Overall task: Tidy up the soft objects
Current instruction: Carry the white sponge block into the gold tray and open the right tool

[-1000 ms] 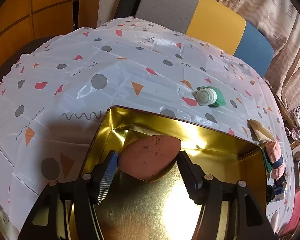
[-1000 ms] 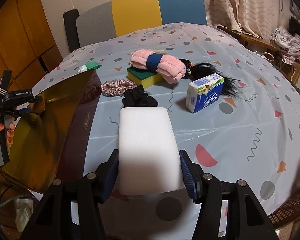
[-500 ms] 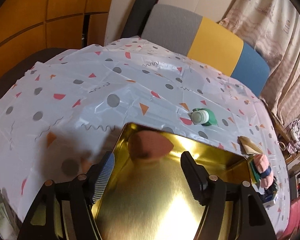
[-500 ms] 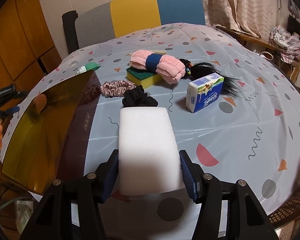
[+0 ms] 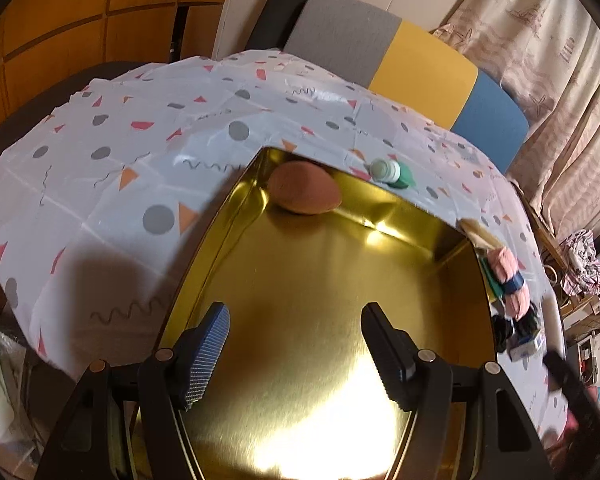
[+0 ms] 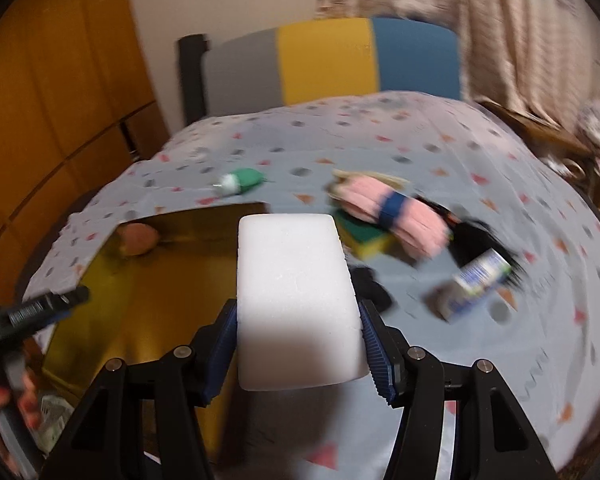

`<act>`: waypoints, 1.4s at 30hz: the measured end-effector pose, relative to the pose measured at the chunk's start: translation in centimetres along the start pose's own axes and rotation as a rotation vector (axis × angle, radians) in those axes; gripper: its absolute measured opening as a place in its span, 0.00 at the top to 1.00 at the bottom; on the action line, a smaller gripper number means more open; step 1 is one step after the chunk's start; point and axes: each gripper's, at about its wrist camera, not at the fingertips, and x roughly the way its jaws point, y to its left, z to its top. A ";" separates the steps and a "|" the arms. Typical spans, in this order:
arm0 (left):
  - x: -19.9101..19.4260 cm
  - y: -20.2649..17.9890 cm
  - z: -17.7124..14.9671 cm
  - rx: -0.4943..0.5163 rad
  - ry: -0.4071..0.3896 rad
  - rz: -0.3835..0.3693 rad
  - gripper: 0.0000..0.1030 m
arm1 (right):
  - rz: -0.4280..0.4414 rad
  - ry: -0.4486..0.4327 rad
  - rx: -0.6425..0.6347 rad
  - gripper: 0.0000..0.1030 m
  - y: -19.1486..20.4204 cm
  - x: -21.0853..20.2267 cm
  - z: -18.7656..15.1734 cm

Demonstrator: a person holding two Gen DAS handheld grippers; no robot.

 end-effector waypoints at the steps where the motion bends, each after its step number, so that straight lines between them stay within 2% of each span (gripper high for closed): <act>1: -0.1 0.0 -0.2 0.001 0.005 0.002 0.32 | 0.019 0.011 -0.015 0.42 0.9 0.4 0.4; 11: -0.5 0.6 -1.2 0.002 0.026 0.020 0.32 | 0.115 0.119 -0.130 0.41 8.8 5.9 3.1; 16: -0.8 0.9 -1.2 -0.006 0.020 0.037 0.32 | 0.096 0.188 -0.175 0.41 11.4 9.9 3.8; 28: -0.3 2.0 -1.2 -0.049 0.037 0.047 0.33 | 0.080 0.294 -0.144 0.40 14.4 16.4 4.5; 30: -0.3 2.0 -1.2 -0.051 0.039 0.047 0.33 | 0.082 0.298 -0.142 0.36 14.6 17.1 4.5; 31: -0.3 2.0 -1.2 -0.051 0.039 0.046 0.33 | 0.085 0.300 -0.145 0.32 14.7 17.4 4.5; 32: -0.3 2.0 -1.2 -0.051 0.037 0.045 0.33 | 0.081 0.301 -0.150 0.22 14.8 17.5 4.5; 33: -0.3 2.0 -1.2 -0.050 0.036 0.045 0.33 | 0.077 0.297 -0.149 0.19 14.8 17.5 4.5; 38: -0.2 1.9 -1.3 -0.049 0.044 0.025 0.33 | 0.118 0.271 -0.112 0.19 13.7 15.4 4.6; 42: -0.1 1.2 -1.6 -0.033 0.054 -0.003 0.33 | 0.138 0.197 -0.101 0.17 12.6 12.2 4.7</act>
